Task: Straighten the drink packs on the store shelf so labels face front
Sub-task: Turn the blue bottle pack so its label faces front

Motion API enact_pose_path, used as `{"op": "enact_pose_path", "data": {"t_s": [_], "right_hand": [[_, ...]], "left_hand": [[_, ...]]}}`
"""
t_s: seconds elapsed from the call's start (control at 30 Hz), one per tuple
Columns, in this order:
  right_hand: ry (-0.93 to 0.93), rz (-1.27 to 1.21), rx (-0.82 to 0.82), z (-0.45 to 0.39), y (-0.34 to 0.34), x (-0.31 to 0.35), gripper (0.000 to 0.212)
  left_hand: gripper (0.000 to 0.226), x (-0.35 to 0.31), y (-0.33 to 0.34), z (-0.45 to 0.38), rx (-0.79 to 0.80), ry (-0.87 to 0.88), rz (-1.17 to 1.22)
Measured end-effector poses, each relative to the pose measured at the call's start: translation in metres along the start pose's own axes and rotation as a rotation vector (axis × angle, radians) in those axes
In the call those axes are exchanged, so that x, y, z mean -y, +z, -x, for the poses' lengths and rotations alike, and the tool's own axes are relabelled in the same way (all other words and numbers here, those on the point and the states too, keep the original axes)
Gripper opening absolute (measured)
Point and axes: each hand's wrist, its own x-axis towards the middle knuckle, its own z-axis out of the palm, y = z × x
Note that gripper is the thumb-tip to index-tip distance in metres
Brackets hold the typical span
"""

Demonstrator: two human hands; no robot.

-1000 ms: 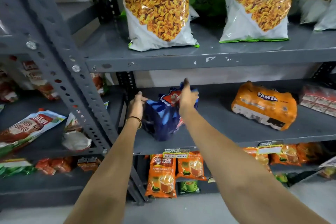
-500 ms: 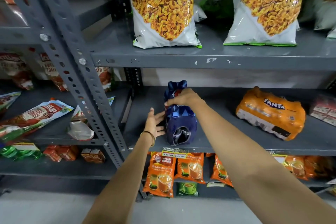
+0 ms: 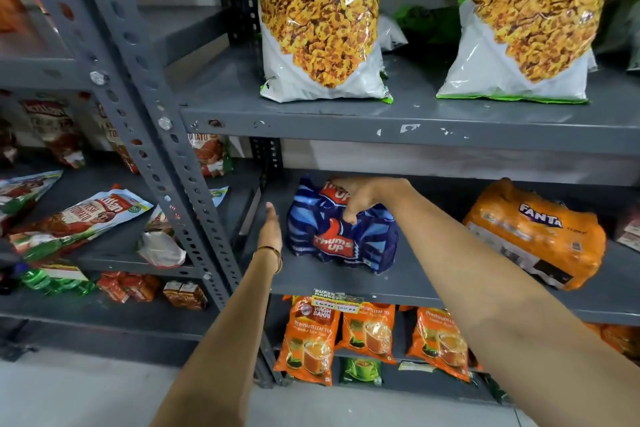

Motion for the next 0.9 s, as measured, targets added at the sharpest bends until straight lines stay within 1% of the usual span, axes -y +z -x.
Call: {"op": "enact_pose_path", "data": {"t_s": [0.07, 0.13, 0.2, 0.23, 0.27, 0.3, 0.33, 0.37, 0.4, 0.43, 0.47, 0.5, 0.6, 0.7, 0.77, 0.83, 0.9], "right_hand": [[-0.075, 0.011, -0.03, -0.001, 0.001, -0.001, 0.095], [-0.127, 0.074, -0.073, -0.001, 0.006, -0.008, 0.098], [-0.175, 0.13, -0.226, 0.001, 0.015, -0.022, 0.097], [-0.185, 0.081, -0.346, 0.002, 0.022, -0.031, 0.096], [-0.174, -0.094, -0.476, 0.003, 0.033, -0.04, 0.095], [-0.143, -0.396, -0.603, 0.008, 0.044, -0.049, 0.094], [-0.089, -0.757, -0.71, 0.009, 0.056, -0.057, 0.093], [-0.013, -1.067, -0.733, 0.01, 0.067, -0.063, 0.089], [0.061, -1.265, -0.665, 0.011, 0.077, -0.066, 0.084], [0.121, -1.349, -0.563, 0.012, 0.086, -0.068, 0.079], [0.143, -1.38, -0.486, 0.012, 0.091, -0.068, 0.074], [0.164, -1.38, -0.46, 0.012, 0.096, -0.067, 0.069], [0.208, -1.333, -0.55, 0.012, 0.099, -0.065, 0.061], [0.243, -1.201, -0.63, 0.022, 0.105, -0.065, 0.059], [0.243, -1.145, -0.652, 0.028, 0.113, -0.065, 0.057], [0.238, -1.139, -0.663, 0.03, 0.121, -0.066, 0.056], [0.247, -1.125, -0.673, 0.034, 0.123, -0.065, 0.056]], "left_hand": [[0.071, 0.001, 0.002, 0.003, 0.049, -0.011, 0.04], [0.071, 0.005, 0.006, 0.006, 0.109, -0.025, 0.07], [0.072, 0.009, 0.009, 0.007, 0.139, -0.044, 0.103], [0.072, 0.011, 0.01, 0.007, 0.145, -0.049, 0.121], [0.072, 0.014, 0.01, 0.007, 0.144, -0.05, 0.14], [0.074, 0.018, 0.011, 0.006, 0.136, -0.05, 0.146], [0.078, 0.022, 0.012, 0.005, 0.123, -0.046, 0.146], [0.086, 0.026, 0.013, 0.004, 0.113, -0.044, 0.145], [0.094, 0.031, 0.014, 0.002, 0.101, -0.047, 0.144], [0.1, 0.036, 0.015, 0.003, 0.089, -0.045, 0.15], [0.102, 0.038, 0.016, 0.002, 0.077, -0.042, 0.151], [0.1, 0.039, 0.016, 0.005, 0.075, -0.039, 0.15], [0.09, 0.036, 0.017, 0.011, 0.083, -0.026, 0.141], [0.089, 0.042, 0.011, 0.002, 0.078, -0.016, 0.116], [0.091, 0.046, 0.008, 0.0, 0.051, -0.02, 0.101], [0.091, 0.045, 0.006, 0.007, 0.018, -0.034, 0.095], [0.084, 0.043, 0.006, 0.017, 0.006, -0.034, 0.09]]}}
